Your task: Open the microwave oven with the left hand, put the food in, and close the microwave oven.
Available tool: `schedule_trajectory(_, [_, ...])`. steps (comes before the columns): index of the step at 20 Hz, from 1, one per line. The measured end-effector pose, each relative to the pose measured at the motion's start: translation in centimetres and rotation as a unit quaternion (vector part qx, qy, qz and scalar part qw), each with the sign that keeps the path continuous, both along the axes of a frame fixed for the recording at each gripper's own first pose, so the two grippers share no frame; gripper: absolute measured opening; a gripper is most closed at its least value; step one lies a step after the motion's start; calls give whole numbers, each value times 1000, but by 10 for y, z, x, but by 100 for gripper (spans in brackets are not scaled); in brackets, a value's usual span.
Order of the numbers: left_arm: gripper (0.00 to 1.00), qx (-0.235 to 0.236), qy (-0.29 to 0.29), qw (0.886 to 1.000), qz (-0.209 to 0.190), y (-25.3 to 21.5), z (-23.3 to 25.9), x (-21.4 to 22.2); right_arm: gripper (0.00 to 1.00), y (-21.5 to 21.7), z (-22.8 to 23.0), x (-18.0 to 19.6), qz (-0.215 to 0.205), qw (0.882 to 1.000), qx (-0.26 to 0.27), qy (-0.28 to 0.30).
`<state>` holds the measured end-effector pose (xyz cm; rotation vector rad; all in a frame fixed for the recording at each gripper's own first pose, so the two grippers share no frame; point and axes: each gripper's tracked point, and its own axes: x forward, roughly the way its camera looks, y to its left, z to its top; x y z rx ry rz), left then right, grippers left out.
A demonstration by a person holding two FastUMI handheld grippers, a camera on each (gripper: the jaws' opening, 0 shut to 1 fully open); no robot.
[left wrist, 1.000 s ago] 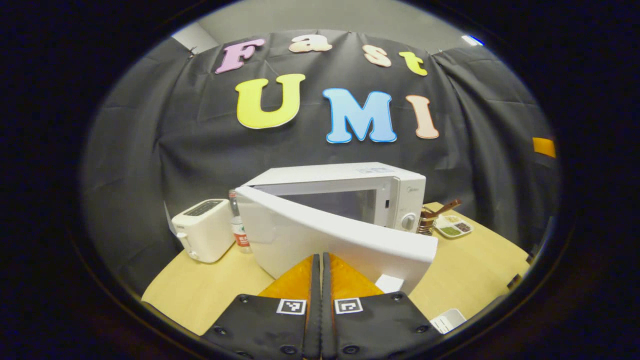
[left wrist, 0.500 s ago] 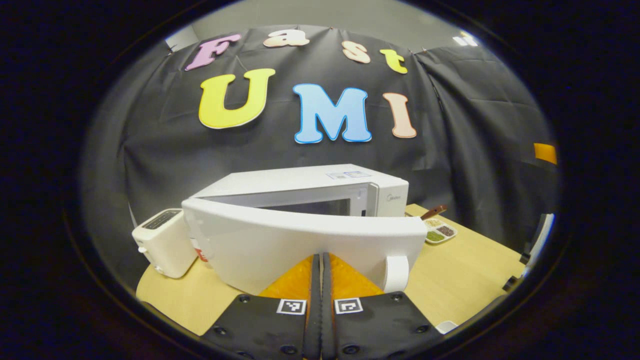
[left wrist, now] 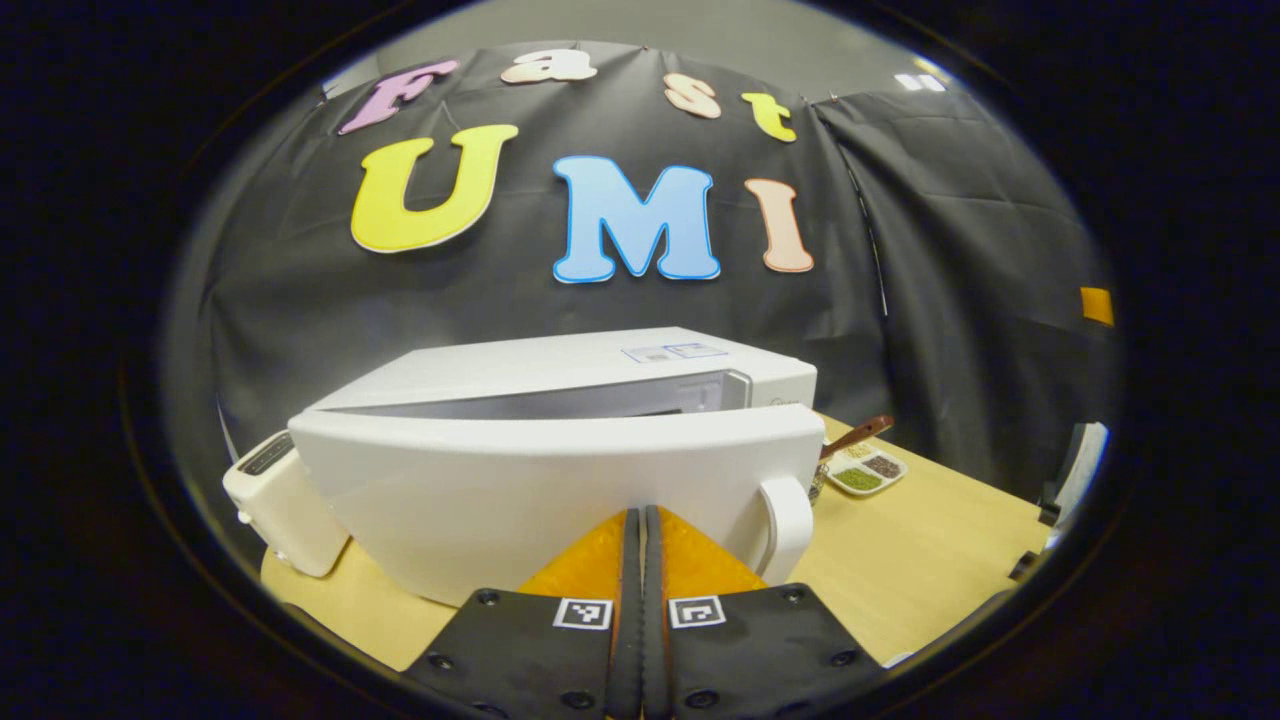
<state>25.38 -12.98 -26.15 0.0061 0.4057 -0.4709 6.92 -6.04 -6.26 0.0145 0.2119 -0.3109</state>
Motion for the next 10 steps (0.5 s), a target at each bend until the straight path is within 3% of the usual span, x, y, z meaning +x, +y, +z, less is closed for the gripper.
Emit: schedule_trajectory(10, [7,-14,1,1000,24,9,-11,44,99,7,-14,3,-5,999,-19,26])
